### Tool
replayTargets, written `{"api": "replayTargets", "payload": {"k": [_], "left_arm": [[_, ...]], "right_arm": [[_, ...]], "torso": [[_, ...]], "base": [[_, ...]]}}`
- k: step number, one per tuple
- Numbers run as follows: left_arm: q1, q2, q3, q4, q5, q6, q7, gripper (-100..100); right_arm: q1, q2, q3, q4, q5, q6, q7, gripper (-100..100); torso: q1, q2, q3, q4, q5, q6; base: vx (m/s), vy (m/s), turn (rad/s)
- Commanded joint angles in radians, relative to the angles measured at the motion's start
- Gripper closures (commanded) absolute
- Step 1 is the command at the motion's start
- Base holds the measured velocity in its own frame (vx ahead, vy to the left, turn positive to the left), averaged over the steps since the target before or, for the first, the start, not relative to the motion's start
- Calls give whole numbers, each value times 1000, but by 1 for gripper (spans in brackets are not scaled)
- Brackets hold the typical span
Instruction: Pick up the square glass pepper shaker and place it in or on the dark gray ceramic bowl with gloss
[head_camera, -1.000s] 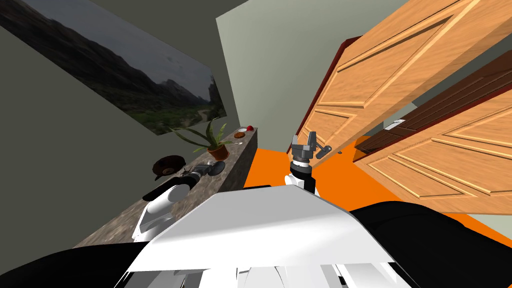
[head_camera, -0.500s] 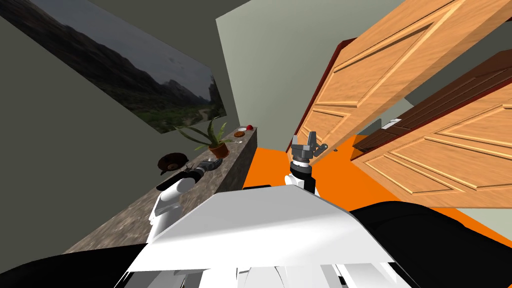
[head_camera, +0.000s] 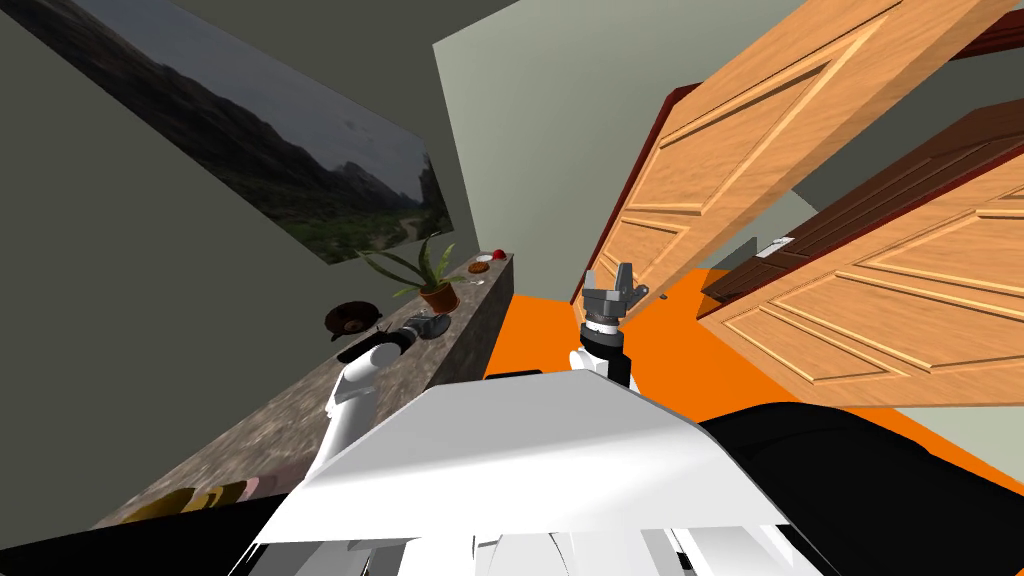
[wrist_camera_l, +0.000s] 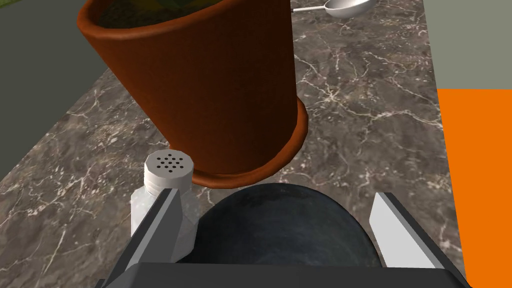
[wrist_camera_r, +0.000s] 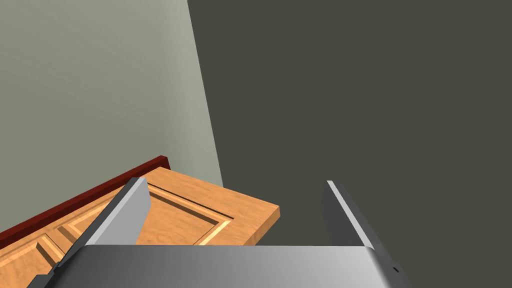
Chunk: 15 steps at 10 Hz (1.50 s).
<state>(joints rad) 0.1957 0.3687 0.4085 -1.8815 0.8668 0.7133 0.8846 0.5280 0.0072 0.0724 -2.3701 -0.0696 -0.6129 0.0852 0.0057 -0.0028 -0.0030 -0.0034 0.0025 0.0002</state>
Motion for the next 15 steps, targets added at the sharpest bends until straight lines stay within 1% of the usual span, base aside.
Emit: {"api": "replayTargets", "payload": {"k": [1,2,4,5,6,7,9,10,11,12,14,15], "left_arm": [[-17,1,-2,37,2,-3,-3,-100],[-63,44,-48,74,11,-34,-6,-100],[-121,44,-48,141,11,-34,-6,-100],[-138,44,-48,168,11,-34,-6,-100],[-138,44,-48,186,11,-34,-6,-100],[-186,86,-95,226,19,-66,-9,-100],[-244,86,-95,287,19,-66,-9,-100],[-259,86,-95,321,19,-66,-9,-100],[-259,86,-95,334,19,-66,-9,-100],[-305,128,-142,372,28,-97,-12,-100],[-362,128,-142,412,28,-97,-12,-100],[-381,128,-142,434,28,-97,-12,-100]], "right_arm": [[0,0,0,0,0,0,0,0],[0,0,0,0,0,0,0,0],[0,0,0,0,0,0,0,0],[0,0,0,0,0,0,0,0],[0,0,0,0,0,0,0,0],[0,0,0,0,0,0,0,0],[0,0,0,0,0,0,0,0],[0,0,0,0,0,0,0,0],[0,0,0,0,0,0,0,0],[0,0,0,0,0,0,0,0],[0,0,0,0,0,0,0,0],[0,0,0,0,0,0,0,0]], "torso": [[0,0,0,0,0,0],[1,-2,-1,0,0,0],[0,5,3,1,0,0],[0,3,2,1,0,0],[0,1,0,0,0,0],[1,-2,-1,-1,0,0],[0,5,3,1,0,0],[1,2,1,0,1,0],[1,-1,-1,-1,1,0],[2,-3,-2,-1,1,0],[0,4,2,1,0,0],[0,2,1,0,0,0]], "base": [[10,2,-1],[-104,-5,-18],[-103,-14,-8],[-21,-3,3],[7,-2,-2],[-117,-31,-15],[-114,-10,-9],[-8,2,2],[17,5,0],[-102,-12,-17],[-105,-14,-9],[-16,-4,3]]}}
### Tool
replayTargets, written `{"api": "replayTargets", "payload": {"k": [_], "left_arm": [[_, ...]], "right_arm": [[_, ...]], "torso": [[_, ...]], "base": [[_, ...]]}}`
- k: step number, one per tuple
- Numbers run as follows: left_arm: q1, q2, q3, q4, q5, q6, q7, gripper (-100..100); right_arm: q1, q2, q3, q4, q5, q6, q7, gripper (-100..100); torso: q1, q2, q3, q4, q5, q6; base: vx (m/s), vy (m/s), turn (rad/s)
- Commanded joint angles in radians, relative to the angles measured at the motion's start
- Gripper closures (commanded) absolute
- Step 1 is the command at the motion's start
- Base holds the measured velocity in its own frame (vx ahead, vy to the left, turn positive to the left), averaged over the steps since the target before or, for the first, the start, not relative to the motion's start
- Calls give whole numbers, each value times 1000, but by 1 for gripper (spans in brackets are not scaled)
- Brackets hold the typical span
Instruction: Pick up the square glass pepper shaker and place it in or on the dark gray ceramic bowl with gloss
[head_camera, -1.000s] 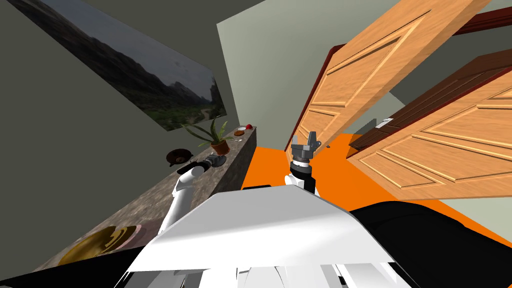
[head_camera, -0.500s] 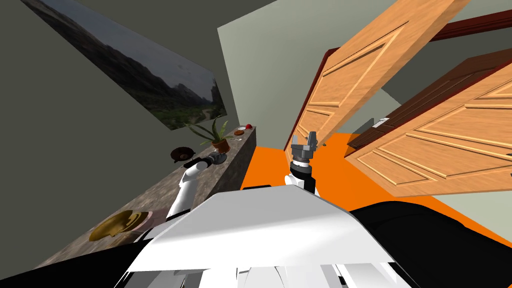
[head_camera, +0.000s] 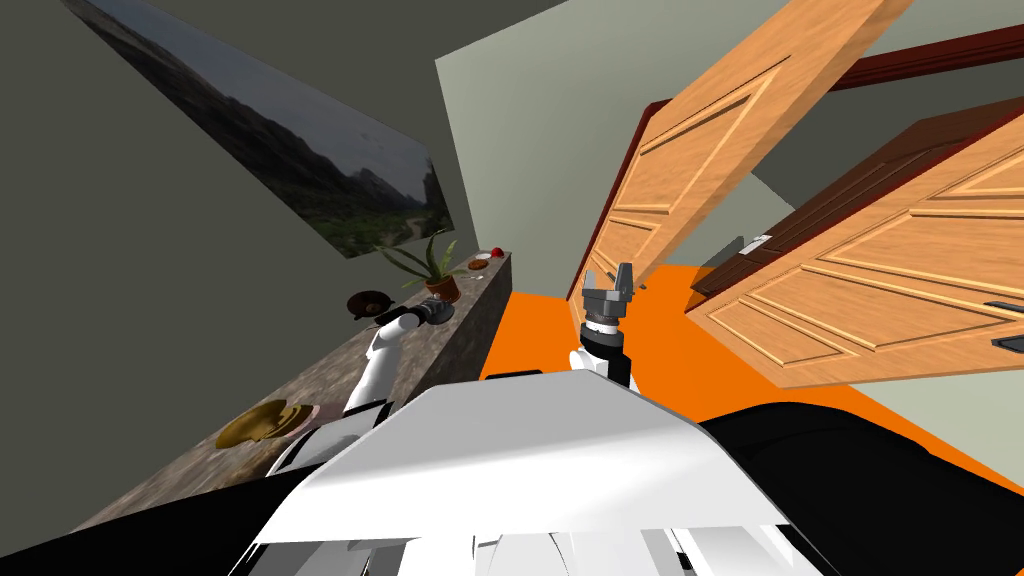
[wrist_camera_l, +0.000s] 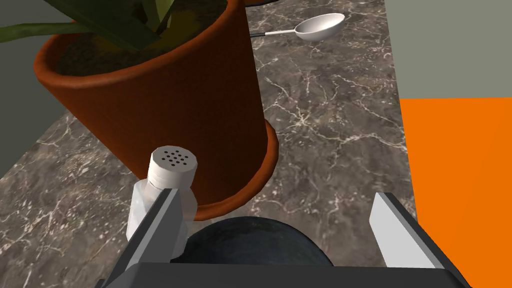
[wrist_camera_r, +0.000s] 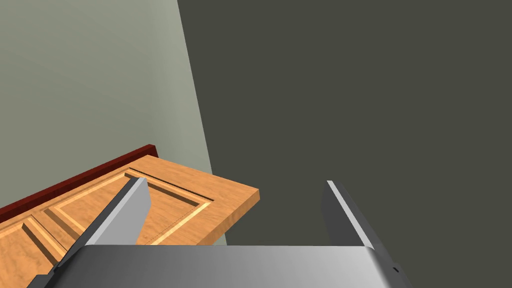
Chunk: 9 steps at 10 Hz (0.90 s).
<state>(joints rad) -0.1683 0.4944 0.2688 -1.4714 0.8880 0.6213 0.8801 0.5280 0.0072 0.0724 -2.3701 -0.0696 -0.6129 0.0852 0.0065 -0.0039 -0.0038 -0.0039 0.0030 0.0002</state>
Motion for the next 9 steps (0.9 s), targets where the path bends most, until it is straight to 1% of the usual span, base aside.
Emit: {"api": "replayTargets", "payload": {"k": [1,2,3,5,6,7,9], "left_arm": [[-17,2,-2,50,7,-5,-8,-100],[-17,2,-2,72,7,-5,-8,-100],[-68,45,-49,104,16,-37,-11,-100],[-135,45,-49,173,16,-37,-11,-100],[-138,45,-49,215,16,-37,-11,-100],[-186,87,-96,255,24,-69,-14,-100],[-251,87,-96,328,24,-69,-14,-100]], "right_arm": [[0,0,0,0,0,0,0,0],[0,0,0,0,0,0,0,0],[0,0,0,0,0,0,0,0],[0,0,0,0,0,0,0,0],[0,0,0,0,0,0,0,0],[0,0,0,0,0,0,0,0],[0,0,0,0,0,0,0,0]], "torso": [[0,0,0,0,0,0],[0,-2,-1,-1,0,0],[1,-3,-2,-1,0,0],[-1,5,3,1,0,0],[0,4,2,1,0,0],[0,1,1,0,0,0],[0,5,3,1,0,0]], "base": [[9,0,0],[14,2,0],[-84,-21,-18],[-118,-15,-7],[-29,0,0],[-103,-7,-19],[-103,-12,-7]]}}
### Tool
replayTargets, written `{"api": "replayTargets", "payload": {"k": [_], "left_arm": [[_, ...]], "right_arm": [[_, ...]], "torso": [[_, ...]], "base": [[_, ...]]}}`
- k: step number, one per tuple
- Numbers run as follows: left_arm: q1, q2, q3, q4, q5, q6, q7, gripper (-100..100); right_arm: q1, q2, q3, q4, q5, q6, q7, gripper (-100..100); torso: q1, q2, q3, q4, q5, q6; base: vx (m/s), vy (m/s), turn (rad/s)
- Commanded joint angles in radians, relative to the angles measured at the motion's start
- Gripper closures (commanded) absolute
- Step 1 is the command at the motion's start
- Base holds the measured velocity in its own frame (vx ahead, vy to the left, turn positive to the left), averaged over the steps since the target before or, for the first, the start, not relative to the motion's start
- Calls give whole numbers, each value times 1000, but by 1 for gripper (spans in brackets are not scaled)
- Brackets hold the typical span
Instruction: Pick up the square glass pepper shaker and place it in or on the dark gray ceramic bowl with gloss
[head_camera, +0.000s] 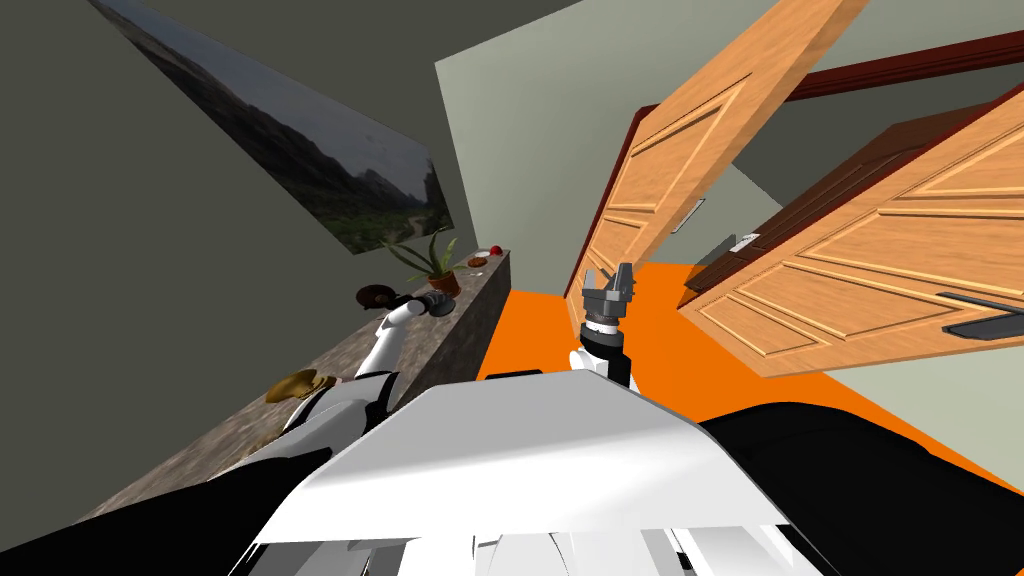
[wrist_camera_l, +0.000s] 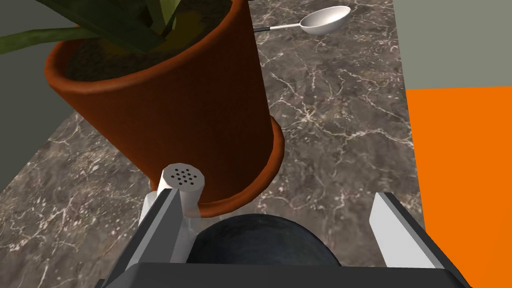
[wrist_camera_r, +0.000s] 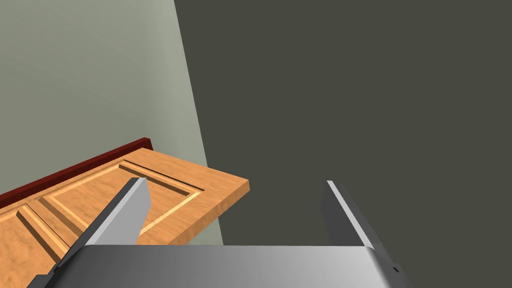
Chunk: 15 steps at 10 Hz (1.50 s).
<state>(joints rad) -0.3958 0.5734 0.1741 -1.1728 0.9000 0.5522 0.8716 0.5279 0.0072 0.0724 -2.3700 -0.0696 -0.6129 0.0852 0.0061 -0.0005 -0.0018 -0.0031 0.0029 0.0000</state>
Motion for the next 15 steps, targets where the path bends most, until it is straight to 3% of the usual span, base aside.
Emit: {"api": "replayTargets", "payload": {"k": [1,2,3,5,6,7,10,11,13,14,15], "left_arm": [[-32,8,-1,50,12,1,-6,-100],[-32,8,-1,71,12,1,-6,-100],[-82,50,-48,113,21,-31,-9,-100],[-152,50,-48,191,21,-31,-9,-100],[-153,50,-48,219,21,-31,-9,-100],[-201,92,-95,261,30,-62,-12,-100],[-275,92,-95,330,30,-62,-12,-100],[-275,92,-95,367,30,-62,-12,-100],[-275,92,-95,367,30,-62,-12,-100],[-331,135,-141,428,39,-94,-15,-100],[-354,135,-141,439,39,-94,-15,-100]], "right_arm": [[0,0,0,0,0,0,0,0],[0,0,0,0,0,0,0,0],[0,0,0,0,0,0,0,0],[0,0,0,0,0,0,0,0],[0,0,0,0,0,0,0,0],[0,0,0,0,0,0,0,0],[0,0,0,0,0,0,0,0],[0,0,0,0,0,0,0,0],[0,0,0,0,0,0,0,0],[0,0,0,0,0,0,0,0],[0,0,0,0,0,0,0,0]], "torso": [[0,0,0,0,0,0],[1,-3,-2,-1,0,0],[1,-5,-3,-1,0,0],[1,2,1,0,0,0],[-1,0,0,0,0,0],[0,-3,-2,-1,0,0],[0,0,0,0,0,0],[1,-3,-2,-1,0,0],[2,-6,-4,-2,1,0],[1,-6,-4,-2,1,0],[0,0,-1,0,0,0]], "base": [[-18,-4,1],[11,0,1],[-102,4,-19],[-101,-14,-8],[-19,-19,2],[-106,-43,-22],[-77,-6,-2],[11,10,-4],[14,3,2],[-111,-16,-21],[-151,-16,-11]]}}
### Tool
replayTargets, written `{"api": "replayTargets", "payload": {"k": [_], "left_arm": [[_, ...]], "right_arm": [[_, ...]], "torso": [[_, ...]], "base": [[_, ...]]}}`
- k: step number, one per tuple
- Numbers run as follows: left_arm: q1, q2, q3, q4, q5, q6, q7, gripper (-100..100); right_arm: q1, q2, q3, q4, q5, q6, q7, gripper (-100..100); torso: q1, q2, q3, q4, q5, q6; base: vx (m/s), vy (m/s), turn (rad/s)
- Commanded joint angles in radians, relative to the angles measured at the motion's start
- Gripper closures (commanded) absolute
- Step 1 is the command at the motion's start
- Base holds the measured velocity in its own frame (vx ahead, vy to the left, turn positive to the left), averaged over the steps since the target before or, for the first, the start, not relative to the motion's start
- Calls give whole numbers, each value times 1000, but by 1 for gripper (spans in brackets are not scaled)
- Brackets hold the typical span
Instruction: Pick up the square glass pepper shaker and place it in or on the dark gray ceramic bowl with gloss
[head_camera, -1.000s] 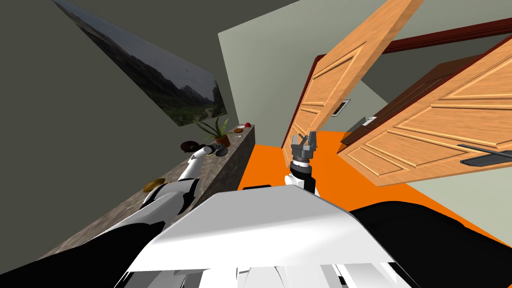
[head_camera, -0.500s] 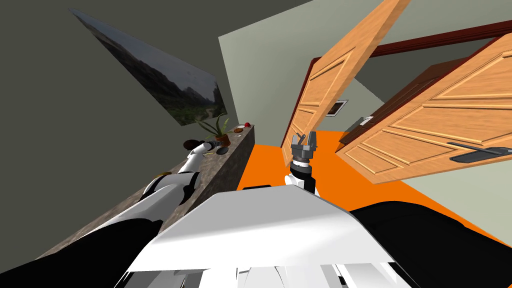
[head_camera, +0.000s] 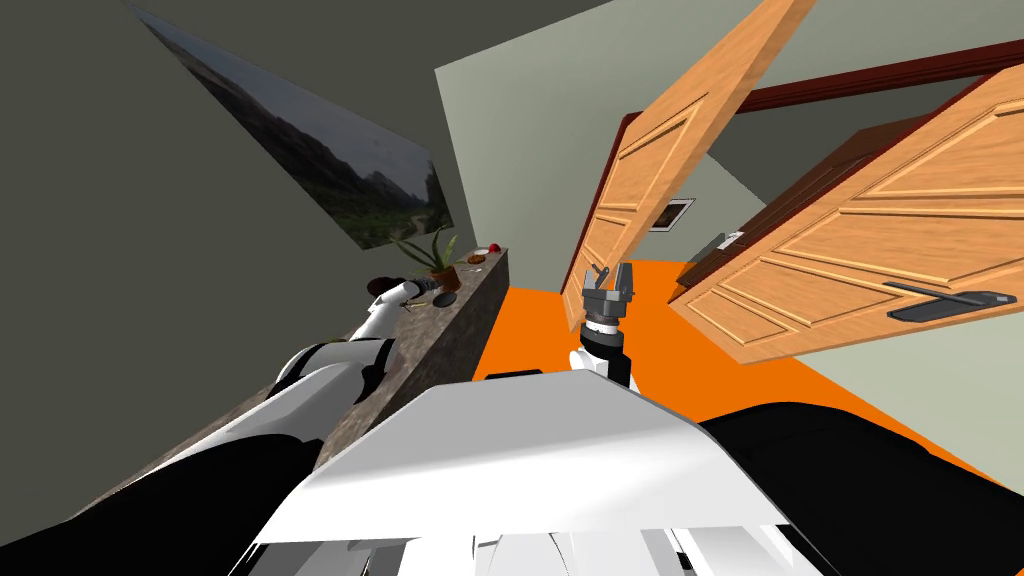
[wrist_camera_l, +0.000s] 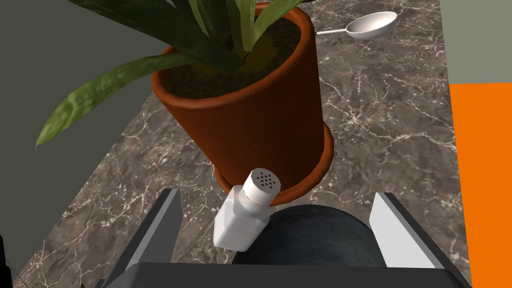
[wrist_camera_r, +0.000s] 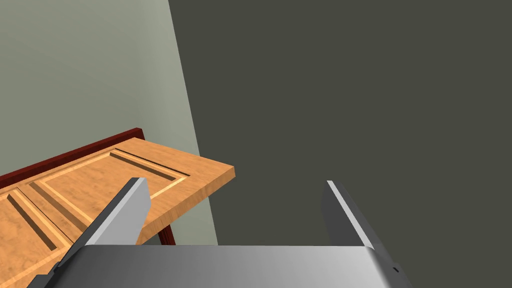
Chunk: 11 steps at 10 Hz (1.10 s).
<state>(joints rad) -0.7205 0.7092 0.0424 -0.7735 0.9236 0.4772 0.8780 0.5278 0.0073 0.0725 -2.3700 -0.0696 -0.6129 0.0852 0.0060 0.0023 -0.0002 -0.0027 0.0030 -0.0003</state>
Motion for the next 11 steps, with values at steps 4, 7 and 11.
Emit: {"api": "replayTargets", "payload": {"k": [4,7,11], "left_arm": [[-71,-1,-10,116,15,-19,-22,-100],[-74,-1,-9,114,28,-23,-37,0],[-74,-1,-9,114,28,-23,-37,0]], "right_arm": [[0,0,0,0,0,0,0,0],[0,0,0,0,0,0,0,0],[0,0,0,0,0,0,0,0]], "torso": [[1,-8,-5,-2,0,0],[1,-9,-5,-2,0,0],[1,-9,-5,-2,0,0]], "base": [[-18,-5,0],[2,0,1],[0,0,0]]}}
